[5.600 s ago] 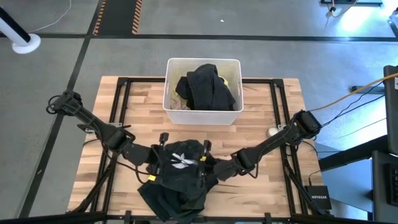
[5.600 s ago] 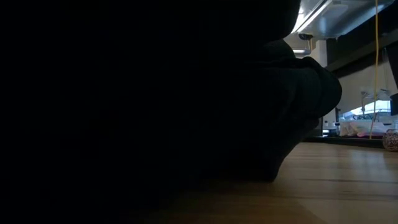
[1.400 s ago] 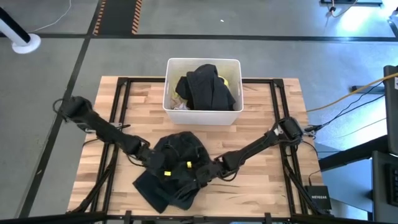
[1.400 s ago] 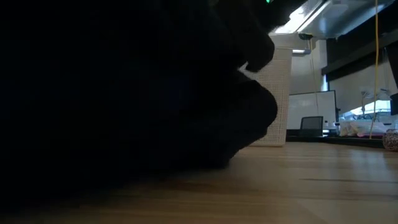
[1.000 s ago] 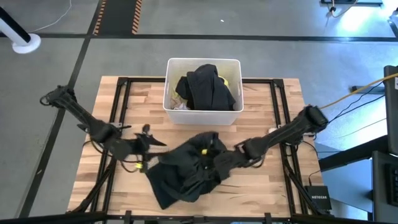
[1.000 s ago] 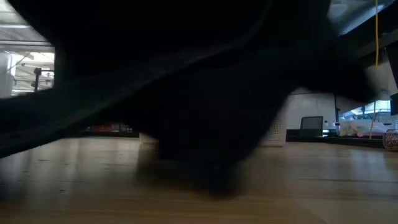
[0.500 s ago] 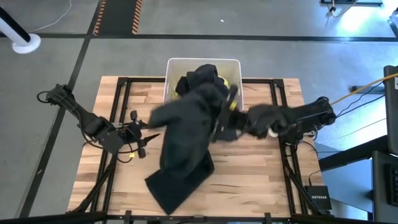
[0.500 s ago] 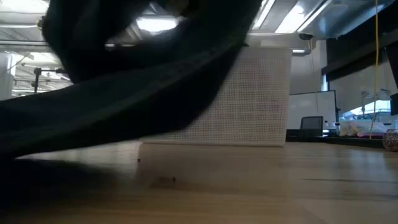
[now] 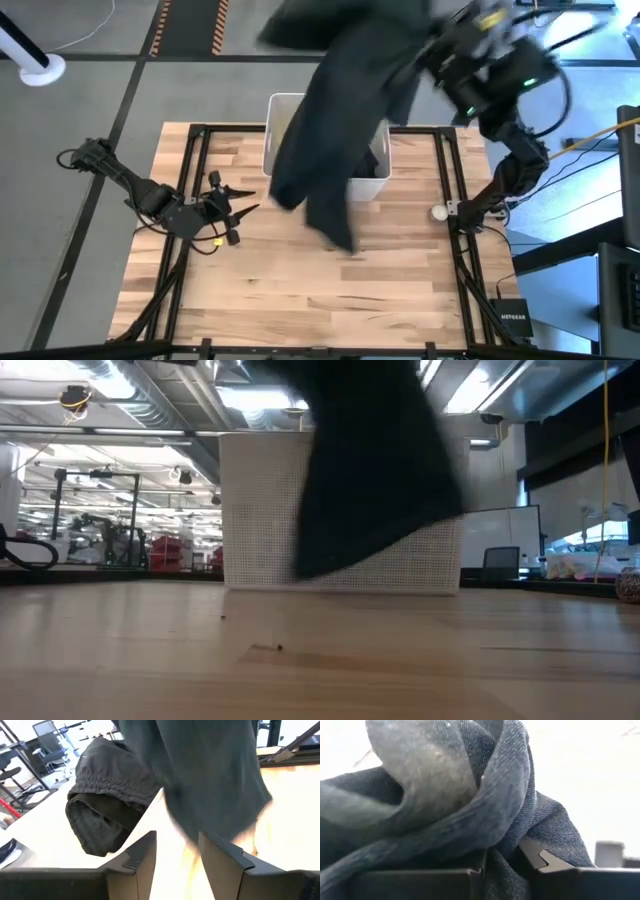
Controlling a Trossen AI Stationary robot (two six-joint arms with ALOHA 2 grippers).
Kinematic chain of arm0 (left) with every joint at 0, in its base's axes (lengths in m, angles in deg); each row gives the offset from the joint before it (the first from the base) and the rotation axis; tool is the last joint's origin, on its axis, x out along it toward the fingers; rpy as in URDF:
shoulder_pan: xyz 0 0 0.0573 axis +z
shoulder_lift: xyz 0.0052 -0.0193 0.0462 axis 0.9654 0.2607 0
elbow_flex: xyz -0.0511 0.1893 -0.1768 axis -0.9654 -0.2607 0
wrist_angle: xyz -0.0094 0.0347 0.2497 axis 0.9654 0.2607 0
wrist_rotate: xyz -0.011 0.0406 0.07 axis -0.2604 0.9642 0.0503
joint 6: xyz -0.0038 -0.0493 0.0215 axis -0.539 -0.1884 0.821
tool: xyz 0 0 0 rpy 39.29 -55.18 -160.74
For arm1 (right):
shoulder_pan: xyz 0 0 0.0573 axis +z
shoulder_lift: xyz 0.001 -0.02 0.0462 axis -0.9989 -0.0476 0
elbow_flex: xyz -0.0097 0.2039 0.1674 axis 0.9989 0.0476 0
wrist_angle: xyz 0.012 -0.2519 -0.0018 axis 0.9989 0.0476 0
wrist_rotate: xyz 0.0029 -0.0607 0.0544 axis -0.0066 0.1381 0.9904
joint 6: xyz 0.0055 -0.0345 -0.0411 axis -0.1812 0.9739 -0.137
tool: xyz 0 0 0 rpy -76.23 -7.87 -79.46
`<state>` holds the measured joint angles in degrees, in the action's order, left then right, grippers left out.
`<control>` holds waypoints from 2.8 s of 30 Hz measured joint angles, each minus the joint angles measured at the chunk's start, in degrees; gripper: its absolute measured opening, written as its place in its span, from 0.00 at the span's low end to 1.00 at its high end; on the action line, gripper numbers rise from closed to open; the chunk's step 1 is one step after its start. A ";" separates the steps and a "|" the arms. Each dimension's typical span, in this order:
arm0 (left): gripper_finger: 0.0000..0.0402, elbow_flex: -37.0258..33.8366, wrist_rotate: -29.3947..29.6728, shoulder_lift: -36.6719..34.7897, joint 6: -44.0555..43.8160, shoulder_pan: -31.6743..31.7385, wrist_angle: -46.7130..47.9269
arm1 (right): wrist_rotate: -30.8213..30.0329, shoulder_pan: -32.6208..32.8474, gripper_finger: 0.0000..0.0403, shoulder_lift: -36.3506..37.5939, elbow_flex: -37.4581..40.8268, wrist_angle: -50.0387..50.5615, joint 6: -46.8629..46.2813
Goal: Sort clothes
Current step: Put the black pants into the white bin
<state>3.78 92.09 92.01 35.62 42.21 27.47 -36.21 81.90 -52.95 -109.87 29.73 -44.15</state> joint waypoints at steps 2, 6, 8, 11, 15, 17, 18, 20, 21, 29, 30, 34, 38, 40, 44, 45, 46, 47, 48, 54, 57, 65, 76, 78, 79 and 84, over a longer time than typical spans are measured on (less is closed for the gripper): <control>0.36 0.00 0.03 0.02 -0.04 0.50 -0.19 | 2.41 -3.16 0.14 1.06 1.75 -10.26 1.05; 0.36 0.00 0.50 0.07 1.97 2.09 -0.49 | 7.91 -10.49 0.14 1.40 0.92 -11.97 1.11; 0.36 -0.01 0.70 0.07 3.97 3.34 -1.46 | 8.74 -14.14 0.14 1.39 1.02 -7.53 0.87; 0.36 -0.02 0.76 0.11 8.59 5.51 -3.76 | 8.82 -18.66 0.14 0.15 1.95 2.74 0.89; 0.36 -0.04 -0.41 0.11 19.62 9.87 -11.63 | 11.17 -22.42 0.14 -2.98 5.89 16.70 -0.71; 0.36 -0.04 -4.23 0.11 24.81 12.49 -16.31 | 13.12 -22.90 0.14 -4.37 9.50 21.48 -2.10; 0.36 -0.04 -6.61 0.11 27.08 13.95 -18.42 | 14.17 -22.97 0.14 -5.08 11.65 22.70 -2.29; 0.36 -0.04 -12.25 0.11 30.90 16.96 -22.70 | 15.64 -22.89 0.14 -6.19 16.68 24.91 -2.38; 0.36 -0.04 -15.10 0.11 32.03 18.49 -24.43 | 16.26 -22.88 0.14 -6.66 19.49 26.10 -2.47; 0.36 -0.04 -33.35 2.48 35.87 33.80 -34.58 | 21.58 -22.69 0.24 -7.86 39.62 23.56 -6.58; 0.36 -0.04 -34.65 3.63 36.10 35.65 -35.71 | 21.49 -22.30 0.30 -7.88 41.46 22.38 -6.61; 0.36 0.74 -38.84 10.67 37.00 42.40 -39.36 | 16.49 -20.52 0.55 -8.13 42.83 21.32 -5.24; 0.36 6.23 -43.55 18.88 33.19 47.63 -40.13 | 10.19 -17.32 0.72 -8.04 37.57 27.53 0.52; 0.36 9.57 -46.19 22.55 31.36 49.54 -40.16 | 11.32 -16.45 0.77 -7.53 33.92 32.02 0.81; 0.36 15.68 -50.01 28.14 29.19 51.93 -37.46 | 14.81 -15.45 0.81 -4.87 26.22 42.86 -1.31; 0.36 16.89 -50.68 29.19 28.99 52.40 -37.16 | 15.33 -15.54 0.82 -3.91 24.82 45.37 -2.69; 0.36 17.84 -51.37 30.13 28.89 52.79 -37.07 | 16.06 -15.67 0.82 -2.92 23.68 47.99 -4.20; 0.36 18.39 -51.95 31.04 28.83 53.13 -36.71 | 16.56 -15.65 0.82 -1.76 23.01 50.54 -6.09; 0.36 18.81 -52.43 31.93 28.82 53.48 -36.11 | 17.14 -15.71 0.82 -0.24 22.82 52.76 -8.27; 0.36 19.17 -53.01 34.29 28.80 55.47 -35.68 | 17.38 -15.53 0.82 10.07 28.81 65.96 -24.03; 0.36 19.02 -53.04 34.29 28.67 56.20 -35.06 | 13.98 -14.14 0.82 16.48 38.36 68.06 -31.30; 0.36 18.97 -53.00 34.29 28.67 56.91 -34.50 | 7.09 -13.04 0.82 35.57 68.55 67.44 -52.09; 0.36 18.91 -53.30 34.29 29.36 56.67 -34.25 | 8.08 -10.99 0.82 43.37 92.52 50.88 -50.12; 0.36 18.91 -53.53 34.29 29.74 56.53 -34.25 | 11.81 -11.03 0.82 43.39 92.68 45.72 -47.46; 0.36 18.91 -53.56 34.29 29.74 56.31 -34.20 | 13.39 -11.01 0.82 43.38 91.92 44.52 -46.15; 0.36 18.91 -53.61 34.29 29.66 56.26 -33.40 | 15.84 -9.83 0.82 43.46 83.17 42.62 -44.28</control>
<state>22.69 38.49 126.30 65.28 98.46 -5.94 -20.37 72.07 -9.49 -26.69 72.34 -88.43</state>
